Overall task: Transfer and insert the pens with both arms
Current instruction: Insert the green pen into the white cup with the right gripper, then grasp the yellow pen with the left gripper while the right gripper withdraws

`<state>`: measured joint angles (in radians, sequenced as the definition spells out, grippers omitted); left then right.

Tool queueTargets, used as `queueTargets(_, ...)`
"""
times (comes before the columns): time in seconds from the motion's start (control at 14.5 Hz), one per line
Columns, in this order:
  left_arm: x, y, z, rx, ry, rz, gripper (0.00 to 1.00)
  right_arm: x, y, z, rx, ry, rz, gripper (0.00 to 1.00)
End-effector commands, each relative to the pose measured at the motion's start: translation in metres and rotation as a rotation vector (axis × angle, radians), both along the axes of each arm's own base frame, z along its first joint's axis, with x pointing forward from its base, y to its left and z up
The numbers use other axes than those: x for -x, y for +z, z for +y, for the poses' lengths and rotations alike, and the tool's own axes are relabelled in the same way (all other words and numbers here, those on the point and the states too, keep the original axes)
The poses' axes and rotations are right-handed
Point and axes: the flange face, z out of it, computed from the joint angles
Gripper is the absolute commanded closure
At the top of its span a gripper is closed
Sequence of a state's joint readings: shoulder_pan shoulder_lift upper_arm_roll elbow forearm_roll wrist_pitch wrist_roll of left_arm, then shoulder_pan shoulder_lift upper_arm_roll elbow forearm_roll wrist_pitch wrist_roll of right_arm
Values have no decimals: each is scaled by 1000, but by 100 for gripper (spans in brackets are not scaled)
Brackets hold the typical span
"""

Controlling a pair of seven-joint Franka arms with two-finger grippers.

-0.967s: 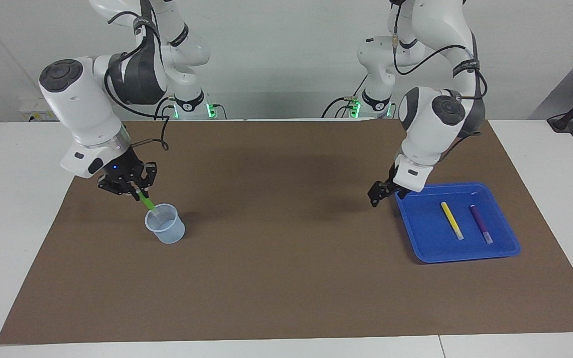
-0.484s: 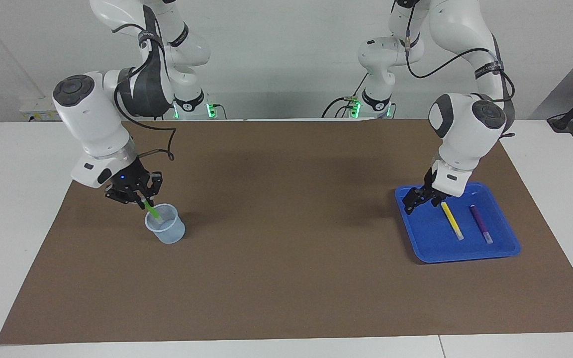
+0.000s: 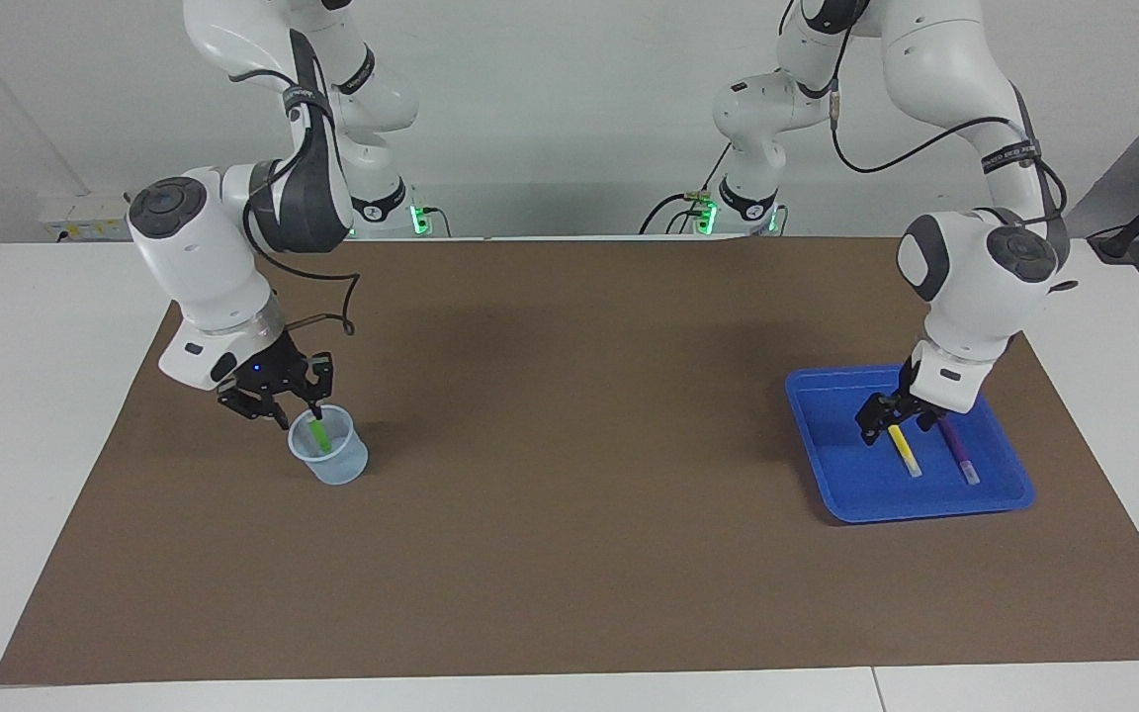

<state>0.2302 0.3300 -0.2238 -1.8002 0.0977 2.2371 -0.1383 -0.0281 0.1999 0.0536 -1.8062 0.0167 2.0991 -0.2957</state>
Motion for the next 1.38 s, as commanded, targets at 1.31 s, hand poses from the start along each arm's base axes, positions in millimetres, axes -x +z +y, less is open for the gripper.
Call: queueTargets(1.31,18,-71,58,-15,-168,43,26,87,154,-12,12,-32,109,0)
